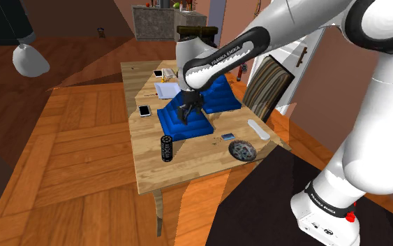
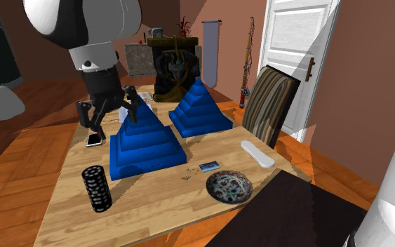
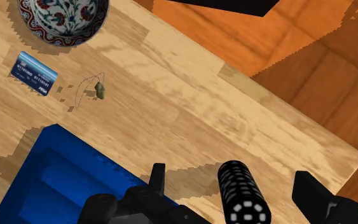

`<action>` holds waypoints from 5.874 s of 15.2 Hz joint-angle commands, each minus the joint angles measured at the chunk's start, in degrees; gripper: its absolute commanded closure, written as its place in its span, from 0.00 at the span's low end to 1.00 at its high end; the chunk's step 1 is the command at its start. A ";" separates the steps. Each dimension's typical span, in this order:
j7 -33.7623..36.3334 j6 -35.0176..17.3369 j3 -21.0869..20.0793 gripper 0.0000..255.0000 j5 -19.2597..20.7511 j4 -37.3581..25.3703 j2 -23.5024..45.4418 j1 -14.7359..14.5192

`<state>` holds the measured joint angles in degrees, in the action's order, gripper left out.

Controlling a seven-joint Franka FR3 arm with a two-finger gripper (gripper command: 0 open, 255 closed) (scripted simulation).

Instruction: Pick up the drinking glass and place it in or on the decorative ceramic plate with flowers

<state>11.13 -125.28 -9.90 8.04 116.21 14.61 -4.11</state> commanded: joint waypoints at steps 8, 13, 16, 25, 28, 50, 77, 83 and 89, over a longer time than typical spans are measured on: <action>3.36 -1.35 0.81 0.00 3.33 -18.38 20.48 -3.63; 3.81 0.79 1.46 0.00 4.15 -32.60 32.78 -5.91; 3.79 1.27 1.69 0.00 4.30 -36.93 36.65 -6.54; 4.01 -1.74 2.13 0.00 4.74 -37.04 39.76 -6.59; 4.01 -1.74 2.13 0.00 4.74 -37.04 39.76 -6.59; 3.53 2.14 1.48 1.00 4.09 -35.30 34.14 -6.14; -11.42 -10.12 3.58 1.00 1.62 8.88 0.60 9.06; -18.67 -12.70 6.16 1.00 1.15 17.90 -6.63 13.75; -26.71 -14.24 9.93 1.00 1.37 24.66 -12.71 18.33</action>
<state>-14.13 -139.09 -0.68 9.28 139.91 2.62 13.43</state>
